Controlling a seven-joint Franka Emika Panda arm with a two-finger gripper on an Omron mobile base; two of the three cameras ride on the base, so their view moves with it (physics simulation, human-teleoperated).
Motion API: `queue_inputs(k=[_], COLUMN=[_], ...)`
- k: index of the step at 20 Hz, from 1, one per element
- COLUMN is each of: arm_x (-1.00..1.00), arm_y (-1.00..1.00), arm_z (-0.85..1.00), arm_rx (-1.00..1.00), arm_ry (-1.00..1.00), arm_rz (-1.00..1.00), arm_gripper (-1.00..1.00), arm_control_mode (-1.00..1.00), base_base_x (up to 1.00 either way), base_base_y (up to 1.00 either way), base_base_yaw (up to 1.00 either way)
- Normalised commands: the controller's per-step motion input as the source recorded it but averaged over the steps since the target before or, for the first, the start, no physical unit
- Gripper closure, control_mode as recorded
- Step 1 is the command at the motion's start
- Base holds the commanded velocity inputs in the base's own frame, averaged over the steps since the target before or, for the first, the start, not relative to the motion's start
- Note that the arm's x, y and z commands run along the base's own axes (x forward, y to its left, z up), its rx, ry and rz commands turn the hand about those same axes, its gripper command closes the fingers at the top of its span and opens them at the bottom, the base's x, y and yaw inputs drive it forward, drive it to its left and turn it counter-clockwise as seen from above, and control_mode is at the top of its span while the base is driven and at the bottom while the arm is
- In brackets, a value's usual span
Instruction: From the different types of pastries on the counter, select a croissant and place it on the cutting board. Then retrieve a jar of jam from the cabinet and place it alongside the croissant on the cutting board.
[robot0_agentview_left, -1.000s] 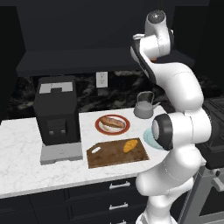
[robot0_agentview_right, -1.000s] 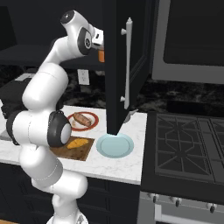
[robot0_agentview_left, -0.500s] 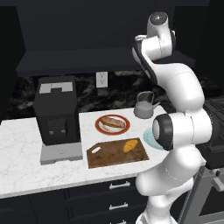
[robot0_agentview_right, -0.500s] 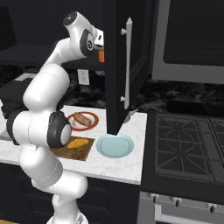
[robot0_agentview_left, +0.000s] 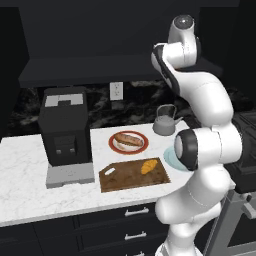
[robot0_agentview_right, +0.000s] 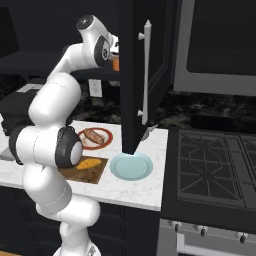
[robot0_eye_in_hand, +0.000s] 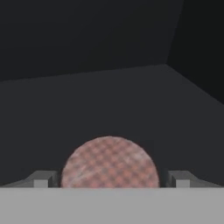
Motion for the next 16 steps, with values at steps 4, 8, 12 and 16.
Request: queue_inputs(k=[4, 8, 12, 16], arm_x=[0.56, 0.51, 0.20, -0.60], arm_y=[0.00, 0.17, 0.00, 0.00], arm_z=[-0.04, -0.19, 0.15, 0.14], arm_rx=[0.00, -0.05, 0.00, 0.00], arm_ry=[0.00, 0.14, -0.03, -0.25], arm_rz=[0.08, -0.09, -0.08, 0.00], arm_gripper=[1.00, 1.00, 1.00, 1.00], arm_control_mode=[-1.00, -1.00, -1.00, -1.00], base_base_x=[0.00, 0.00, 0.00, 0.00], base_base_y=[0.00, 0.00, 0.00, 0.00], base_base_yaw=[0.00, 0.00, 0.00, 0.00])
